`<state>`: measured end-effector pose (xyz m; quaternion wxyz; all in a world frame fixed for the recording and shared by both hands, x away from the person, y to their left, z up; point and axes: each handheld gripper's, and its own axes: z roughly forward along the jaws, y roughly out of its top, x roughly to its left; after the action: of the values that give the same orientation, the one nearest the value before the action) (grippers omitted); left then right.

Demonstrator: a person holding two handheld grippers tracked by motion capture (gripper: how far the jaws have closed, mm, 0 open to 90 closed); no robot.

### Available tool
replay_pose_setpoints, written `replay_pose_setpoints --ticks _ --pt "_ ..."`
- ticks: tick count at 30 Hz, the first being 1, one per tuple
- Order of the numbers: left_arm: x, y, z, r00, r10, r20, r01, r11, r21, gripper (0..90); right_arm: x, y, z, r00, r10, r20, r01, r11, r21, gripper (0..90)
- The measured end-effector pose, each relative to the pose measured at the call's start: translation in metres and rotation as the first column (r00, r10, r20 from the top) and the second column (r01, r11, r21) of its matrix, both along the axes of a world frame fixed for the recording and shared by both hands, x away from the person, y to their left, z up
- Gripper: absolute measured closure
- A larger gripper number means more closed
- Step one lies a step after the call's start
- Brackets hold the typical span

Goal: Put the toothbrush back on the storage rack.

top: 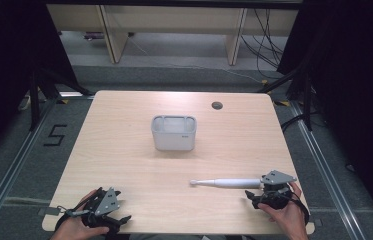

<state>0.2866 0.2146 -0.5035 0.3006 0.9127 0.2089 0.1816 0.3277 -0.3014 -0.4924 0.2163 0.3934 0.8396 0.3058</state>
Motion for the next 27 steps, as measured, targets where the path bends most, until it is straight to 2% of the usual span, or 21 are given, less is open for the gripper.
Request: replay_pose_setpoints --ticks 1,3,4,5,8,9,11,12,13,16,20,21,24,27 --pt "0.000 0.000 0.000 1.0000 0.000 0.000 0.000 1.0000 0.001 16.3 0.001 -0.001 0.000 0.9998 0.010 0.014 -0.010 1.000 -0.002 18.5" --pt "0.000 0.000 0.000 1.0000 0.002 0.001 -0.002 1.0000 0.001 16.3 0.000 0.000 0.000 1.0000 0.002 0.007 -0.002 1.000 0.000 18.7" --pt "0.000 0.000 0.000 1.0000 0.001 0.000 -0.001 1.0000 0.000 16.3 -0.002 0.002 0.001 0.9997 -0.011 -0.020 0.011 1.000 0.016 19.4" --pt "0.000 0.000 0.000 1.0000 0.001 0.000 -0.001 1.0000 0.000 16.3 -0.002 0.002 0.001 0.9997 -0.011 -0.020 0.011 1.000 0.016 19.4" --pt "-0.001 0.000 -0.001 0.9999 0.013 -0.008 -0.013 0.9999 -0.005 16.3 0.000 0.002 0.002 1.0000 0.004 -0.008 -0.004 1.000 0.004 19.6" --pt "-0.001 0.000 -0.001 0.9999 0.011 -0.010 -0.011 0.9999 -0.010 16.3 0.000 0.003 0.003 1.0000 0.001 -0.010 -0.001 1.000 0.014 20.5" --pt "0.000 0.000 0.000 1.0000 0.002 0.001 -0.002 1.0000 0.001 16.3 0.002 0.002 0.003 0.9999 0.010 -0.004 -0.010 1.000 0.011 20.6" --pt "-0.001 -0.001 -0.001 0.9999 0.011 -0.010 -0.011 0.9999 -0.012 16.3 0.003 0.002 0.004 0.9997 0.024 0.010 -0.024 1.000 0.000 20.6" --pt "0.000 0.000 0.000 1.0000 0.003 -0.002 -0.003 1.0000 0.007 16.3 0.004 0.003 0.005 0.9998 0.018 0.006 -0.018 1.000 0.017 20.8" --pt "-0.001 0.000 -0.001 0.9999 0.012 -0.010 -0.012 0.9999 -0.008 16.3 0.003 0.007 0.009 0.9999 0.010 -0.002 -0.010 0.999 0.036 21.0" --pt "0.000 0.000 0.000 1.0000 0.005 0.002 -0.005 1.0000 0.004 16.3 0.006 0.009 0.013 0.9988 0.048 0.010 -0.048 0.999 0.017 21.3" --pt "0.000 0.000 0.000 1.0000 0.002 -0.002 -0.002 1.0000 0.000 16.3 0.004 0.012 0.013 0.9993 0.031 -0.019 -0.030 0.999 0.028 21.7" --pt "0.001 0.000 -0.001 1.0000 0.005 -0.003 -0.005 1.0000 0.000 16.3 0.006 0.013 0.016 0.9982 0.058 -0.010 -0.058 0.998 0.017 22.3" --pt "0.000 0.000 0.000 1.0000 0.003 0.003 -0.003 1.0000 0.009 16.3 0.006 0.015 0.019 0.9980 0.063 -0.012 -0.062 0.998 0.016 22.8"
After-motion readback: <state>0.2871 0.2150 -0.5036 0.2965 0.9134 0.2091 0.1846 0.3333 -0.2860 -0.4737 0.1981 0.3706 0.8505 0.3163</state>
